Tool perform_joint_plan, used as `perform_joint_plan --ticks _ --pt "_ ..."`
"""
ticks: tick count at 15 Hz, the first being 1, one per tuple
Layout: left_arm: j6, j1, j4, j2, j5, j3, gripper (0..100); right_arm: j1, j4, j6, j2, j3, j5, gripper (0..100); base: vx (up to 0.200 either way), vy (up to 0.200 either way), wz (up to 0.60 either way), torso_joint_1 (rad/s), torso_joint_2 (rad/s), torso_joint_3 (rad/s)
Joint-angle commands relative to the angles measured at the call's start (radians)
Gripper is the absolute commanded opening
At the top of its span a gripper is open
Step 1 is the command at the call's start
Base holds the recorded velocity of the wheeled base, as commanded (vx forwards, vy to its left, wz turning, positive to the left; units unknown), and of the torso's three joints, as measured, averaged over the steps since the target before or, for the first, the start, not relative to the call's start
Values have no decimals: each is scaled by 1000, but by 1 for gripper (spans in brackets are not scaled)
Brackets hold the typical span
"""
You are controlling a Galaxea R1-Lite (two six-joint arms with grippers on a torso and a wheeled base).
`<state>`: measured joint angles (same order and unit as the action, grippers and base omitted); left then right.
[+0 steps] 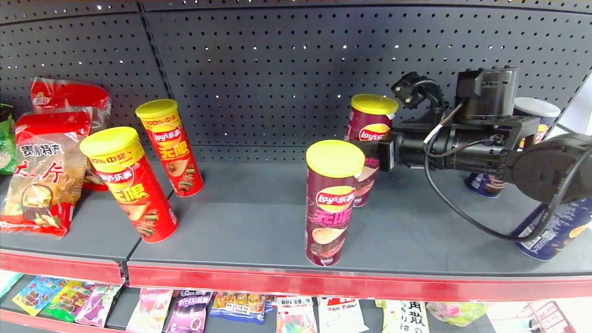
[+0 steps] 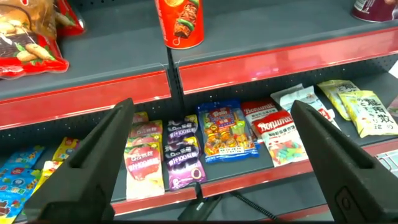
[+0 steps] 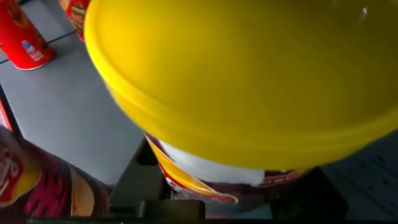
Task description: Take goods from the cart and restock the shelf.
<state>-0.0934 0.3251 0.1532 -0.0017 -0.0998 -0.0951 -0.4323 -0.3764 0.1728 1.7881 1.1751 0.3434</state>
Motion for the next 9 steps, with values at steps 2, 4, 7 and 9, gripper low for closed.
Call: perform_joint_plan --ticks 2,4,7,9 --pt "0 0 0 2 -1 0 100 -14 -1 1 36 23 2 0 0 0 0 0 0 0" --pt "0 0 0 2 -1 0 100 -14 -3 1 51 44 2 0 0 0 0 0 0 0" --pt "0 0 0 2 -8 0 100 -29 -18 -7 91 89 -1 0 0 0 0 0 0 0" --pt "0 0 0 2 -8 0 100 -39 -47 -9 111 97 -3 0 0 0 0 0 0 0"
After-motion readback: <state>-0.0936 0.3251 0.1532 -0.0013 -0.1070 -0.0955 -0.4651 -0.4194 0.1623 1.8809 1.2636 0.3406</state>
